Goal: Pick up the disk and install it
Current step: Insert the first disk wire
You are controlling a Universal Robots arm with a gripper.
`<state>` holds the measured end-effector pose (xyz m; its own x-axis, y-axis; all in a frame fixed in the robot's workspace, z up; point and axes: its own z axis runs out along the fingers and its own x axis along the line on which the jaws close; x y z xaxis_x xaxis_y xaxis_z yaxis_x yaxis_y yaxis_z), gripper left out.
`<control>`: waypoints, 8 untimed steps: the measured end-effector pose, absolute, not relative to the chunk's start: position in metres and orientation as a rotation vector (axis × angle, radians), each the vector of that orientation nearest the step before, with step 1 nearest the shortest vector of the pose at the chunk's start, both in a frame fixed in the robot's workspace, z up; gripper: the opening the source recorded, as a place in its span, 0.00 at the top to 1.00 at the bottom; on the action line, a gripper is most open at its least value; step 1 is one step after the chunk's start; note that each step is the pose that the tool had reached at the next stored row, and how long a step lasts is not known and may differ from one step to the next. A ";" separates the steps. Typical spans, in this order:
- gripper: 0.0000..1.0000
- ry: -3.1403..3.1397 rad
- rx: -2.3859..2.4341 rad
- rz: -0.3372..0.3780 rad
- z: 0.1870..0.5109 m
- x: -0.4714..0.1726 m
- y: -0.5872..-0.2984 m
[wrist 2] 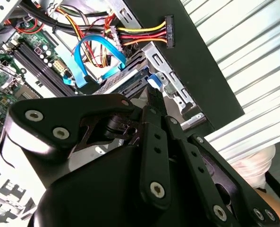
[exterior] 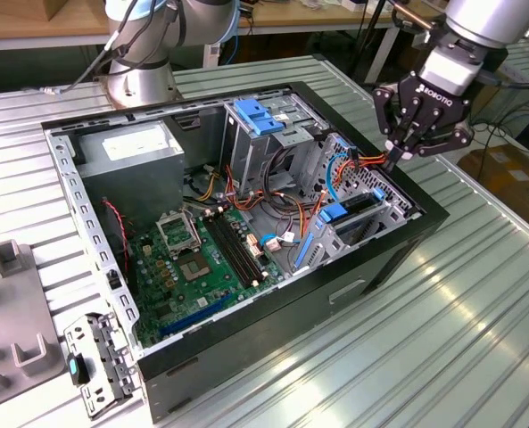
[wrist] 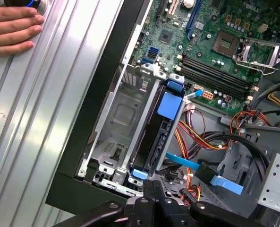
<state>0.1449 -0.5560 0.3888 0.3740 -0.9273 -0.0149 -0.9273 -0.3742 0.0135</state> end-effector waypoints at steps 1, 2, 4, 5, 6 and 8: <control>0.89 -1.748 2.607 -0.031 0.389 0.145 -0.556; 0.89 -1.740 2.612 -0.031 0.389 0.146 -0.556; 0.89 -1.725 2.622 -0.031 0.389 0.147 -0.555; 0.89 -1.713 2.629 -0.031 0.389 0.148 -0.555; 0.89 -1.706 2.634 -0.031 0.389 0.149 -0.555; 0.89 -1.683 2.648 -0.031 0.389 0.150 -0.554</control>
